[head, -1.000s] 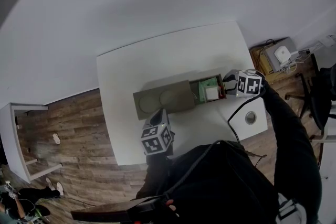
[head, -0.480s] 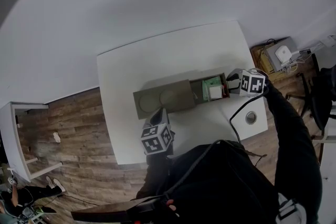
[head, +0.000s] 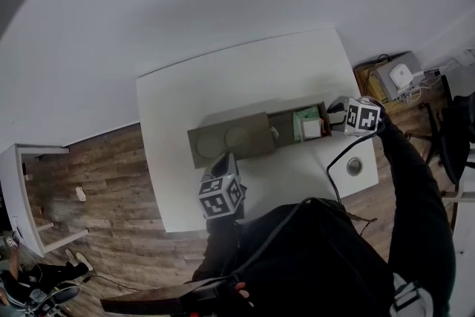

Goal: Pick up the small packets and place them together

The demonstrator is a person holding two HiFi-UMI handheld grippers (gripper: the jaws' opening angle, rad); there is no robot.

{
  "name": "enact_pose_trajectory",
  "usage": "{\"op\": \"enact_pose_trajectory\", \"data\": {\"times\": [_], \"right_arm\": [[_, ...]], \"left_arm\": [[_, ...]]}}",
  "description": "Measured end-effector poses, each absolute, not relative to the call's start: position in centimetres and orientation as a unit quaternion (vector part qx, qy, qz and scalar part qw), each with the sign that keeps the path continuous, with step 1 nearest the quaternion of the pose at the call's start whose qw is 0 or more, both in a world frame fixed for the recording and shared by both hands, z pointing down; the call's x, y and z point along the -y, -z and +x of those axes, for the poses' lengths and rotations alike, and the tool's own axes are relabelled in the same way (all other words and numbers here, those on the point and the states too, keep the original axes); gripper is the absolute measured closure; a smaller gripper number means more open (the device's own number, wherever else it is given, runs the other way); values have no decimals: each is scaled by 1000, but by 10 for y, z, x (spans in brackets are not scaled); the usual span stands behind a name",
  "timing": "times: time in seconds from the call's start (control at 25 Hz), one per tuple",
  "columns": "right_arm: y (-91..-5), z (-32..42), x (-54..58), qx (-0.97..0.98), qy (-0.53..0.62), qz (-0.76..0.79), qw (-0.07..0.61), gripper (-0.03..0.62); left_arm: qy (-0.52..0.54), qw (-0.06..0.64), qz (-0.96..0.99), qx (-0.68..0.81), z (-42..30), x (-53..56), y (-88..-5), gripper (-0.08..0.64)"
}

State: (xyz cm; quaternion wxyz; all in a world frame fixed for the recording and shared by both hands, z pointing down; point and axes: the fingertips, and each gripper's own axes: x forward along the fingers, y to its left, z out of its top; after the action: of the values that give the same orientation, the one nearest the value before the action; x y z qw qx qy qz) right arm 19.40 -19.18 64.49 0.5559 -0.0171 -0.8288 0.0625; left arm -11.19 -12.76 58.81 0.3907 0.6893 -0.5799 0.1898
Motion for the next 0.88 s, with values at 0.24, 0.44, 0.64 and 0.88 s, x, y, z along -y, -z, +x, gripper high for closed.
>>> {"op": "enact_pose_trajectory", "data": {"times": [0.24,0.44,0.64,0.88], "right_arm": [[-649,211,194,819,-69,-5,570,426],[-649,225,196,817,-76,10,572,426],[-650,227,198,818,-74,15,570,425],[-649,227,197,815,-89,21,572,425]], "left_arm": [[-191,389,688,581,-111,128,-588,560],[-191,389,686,584,-113,126,-590,560],[-190,388,686,585,-111,127,-589,560],[-187,388,687,586,-110,127,-591,560]]}}
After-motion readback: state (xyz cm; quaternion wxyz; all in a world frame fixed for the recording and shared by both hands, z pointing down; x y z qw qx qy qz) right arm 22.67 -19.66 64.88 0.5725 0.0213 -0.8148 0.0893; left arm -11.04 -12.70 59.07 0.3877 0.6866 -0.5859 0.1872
